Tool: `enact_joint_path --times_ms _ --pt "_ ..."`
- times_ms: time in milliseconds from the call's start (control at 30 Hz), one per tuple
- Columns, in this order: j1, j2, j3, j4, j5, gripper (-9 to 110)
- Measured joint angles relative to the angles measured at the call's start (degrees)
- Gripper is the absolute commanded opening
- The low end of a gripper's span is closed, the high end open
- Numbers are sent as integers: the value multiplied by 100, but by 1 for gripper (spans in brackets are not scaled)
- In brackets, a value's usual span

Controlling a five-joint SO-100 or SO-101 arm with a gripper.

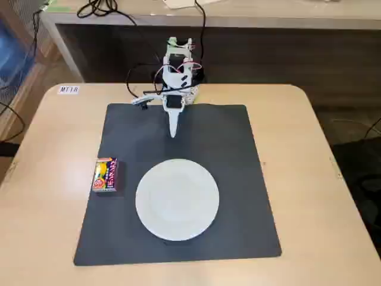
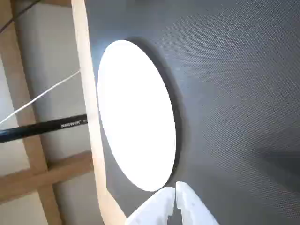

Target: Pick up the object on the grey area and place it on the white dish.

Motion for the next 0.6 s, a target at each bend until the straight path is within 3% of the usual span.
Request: enact_joint_path --times_ms 200,433,600 --pt "-343 -1345 -431 -826 -308 0" --pt "-299 -1731 -589 -1011 -308 0" --pt "-369 -2821 -1661 -1072 -360 0"
